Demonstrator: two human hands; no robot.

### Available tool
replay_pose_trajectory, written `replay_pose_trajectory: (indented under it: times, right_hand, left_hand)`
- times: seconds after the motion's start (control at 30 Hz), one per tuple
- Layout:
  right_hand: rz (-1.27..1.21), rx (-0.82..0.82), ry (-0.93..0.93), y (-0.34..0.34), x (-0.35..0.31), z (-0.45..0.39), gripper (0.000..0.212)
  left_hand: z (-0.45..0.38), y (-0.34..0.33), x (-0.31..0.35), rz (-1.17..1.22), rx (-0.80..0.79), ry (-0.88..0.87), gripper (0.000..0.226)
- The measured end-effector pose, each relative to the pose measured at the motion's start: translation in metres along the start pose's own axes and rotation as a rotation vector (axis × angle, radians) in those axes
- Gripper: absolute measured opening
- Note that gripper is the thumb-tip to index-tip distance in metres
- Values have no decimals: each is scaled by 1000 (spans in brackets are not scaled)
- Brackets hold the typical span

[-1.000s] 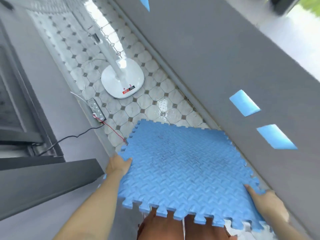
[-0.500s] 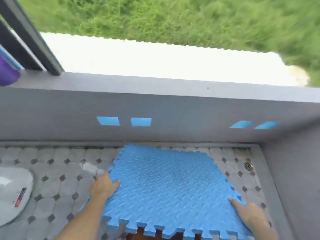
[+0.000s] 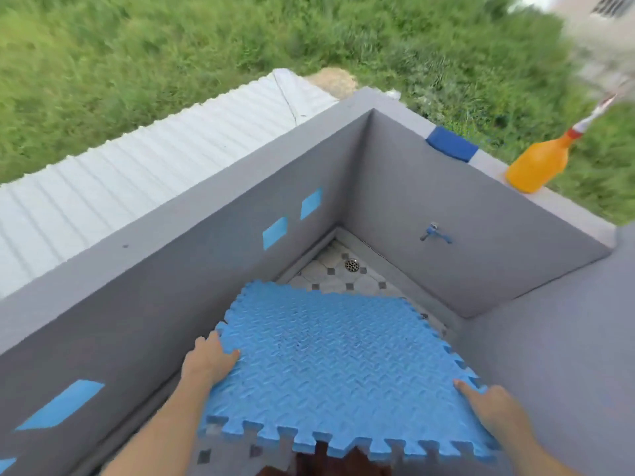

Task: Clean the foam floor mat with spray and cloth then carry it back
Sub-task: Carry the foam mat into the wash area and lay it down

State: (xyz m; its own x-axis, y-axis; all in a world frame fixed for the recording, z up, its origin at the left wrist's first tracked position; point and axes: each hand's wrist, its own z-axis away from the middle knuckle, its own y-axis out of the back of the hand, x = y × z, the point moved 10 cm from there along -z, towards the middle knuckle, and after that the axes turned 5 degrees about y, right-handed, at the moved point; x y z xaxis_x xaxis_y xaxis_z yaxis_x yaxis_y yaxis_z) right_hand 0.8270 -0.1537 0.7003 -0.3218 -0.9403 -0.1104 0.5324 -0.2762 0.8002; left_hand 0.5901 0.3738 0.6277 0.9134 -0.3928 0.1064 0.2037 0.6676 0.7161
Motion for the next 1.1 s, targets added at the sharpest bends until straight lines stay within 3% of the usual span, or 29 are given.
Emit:
replay_pose_trajectory:
  times: [0.2,0.37,0.5,0.63,0.87,1.1]
  right_hand:
    - [-128,8,-138,10,21,-38,56]
    - [-201,15,-307,-1,41,-55,70]
    - [-222,12,-435,-44,52,-94,71]
    - [-284,71,-513,-97,44,-153,81]
    - [-335,120,-528,-229,56,-293,81]
    - [-393,98,-568,-346,85,-370,81]
  left_hand:
    - [-44,22,110,-125,-3,-84,75]
    - [-86,22,184,-220,-72,-154,77]
    - [-151,10,246,-286,-111,-248,77]
    - [-225,-33,294,-278,-110,-327,75]
    - [-364,-148,333,-277,-92,-334,73]
    - [-455,-247,327,-249,-94,-301,69]
